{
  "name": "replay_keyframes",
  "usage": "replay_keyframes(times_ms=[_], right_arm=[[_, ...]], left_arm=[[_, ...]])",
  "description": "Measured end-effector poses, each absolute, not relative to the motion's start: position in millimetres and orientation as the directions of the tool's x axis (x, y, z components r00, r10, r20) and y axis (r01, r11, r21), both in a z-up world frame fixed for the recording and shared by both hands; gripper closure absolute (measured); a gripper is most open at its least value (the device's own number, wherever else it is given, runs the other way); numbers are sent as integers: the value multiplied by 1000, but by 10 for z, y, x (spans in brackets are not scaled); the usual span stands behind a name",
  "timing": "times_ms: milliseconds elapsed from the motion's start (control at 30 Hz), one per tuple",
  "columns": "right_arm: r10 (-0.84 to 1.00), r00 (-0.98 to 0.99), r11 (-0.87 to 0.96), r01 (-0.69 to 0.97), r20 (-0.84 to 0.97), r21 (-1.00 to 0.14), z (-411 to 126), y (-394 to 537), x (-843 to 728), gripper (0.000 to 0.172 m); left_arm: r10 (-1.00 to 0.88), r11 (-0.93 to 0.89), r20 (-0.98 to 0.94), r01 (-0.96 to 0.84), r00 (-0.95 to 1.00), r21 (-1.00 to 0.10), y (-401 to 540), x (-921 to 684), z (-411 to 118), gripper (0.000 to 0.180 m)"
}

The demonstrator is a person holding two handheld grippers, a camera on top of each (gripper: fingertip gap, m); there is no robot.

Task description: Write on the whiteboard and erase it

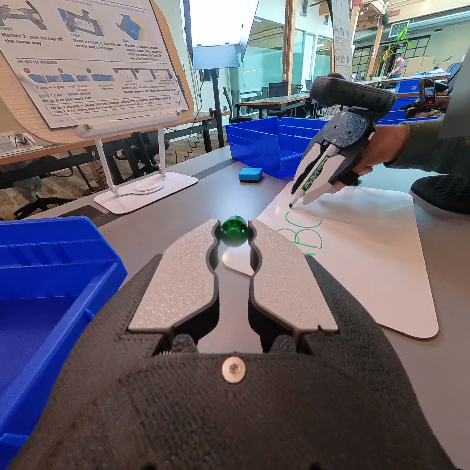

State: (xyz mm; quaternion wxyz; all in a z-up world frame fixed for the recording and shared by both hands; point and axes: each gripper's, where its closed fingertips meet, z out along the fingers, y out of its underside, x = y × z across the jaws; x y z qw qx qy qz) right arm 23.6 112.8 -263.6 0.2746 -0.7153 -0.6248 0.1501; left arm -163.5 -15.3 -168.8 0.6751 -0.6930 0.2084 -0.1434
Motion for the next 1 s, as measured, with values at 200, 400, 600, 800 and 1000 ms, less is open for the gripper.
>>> replay_keyframes(times_ms=[200, 400, 600, 800, 1000], right_arm=[[983, 151, -68, 831, 106, -553, -2642, 880, 377, 137], [985, 130, -49, 844, 115, -534, -2634, 639, 487, 137], [974, 172, -57, 810, 144, -584, -2557, 949, 335, 137], [974, 178, -67, 813, 138, -579, -2623, 1124, 244, 137], [967, 199, -80, 832, 160, -549, -2647, 1207, 361, 137]], left_arm=[[-478, -11, -84, -102, 874, -995, -141, -1644, -1707, 160], [-480, -18, -90, -113, 873, -993, -139, -1625, -1725, 160], [-479, -10, -103, -123, 872, -992, -147, -1620, -1717, 160], [-486, -20, -96, -121, 869, -992, -139, -1628, -1736, 160], [-488, -12, -110, -132, 866, -991, -149, -1625, -1724, 160]])
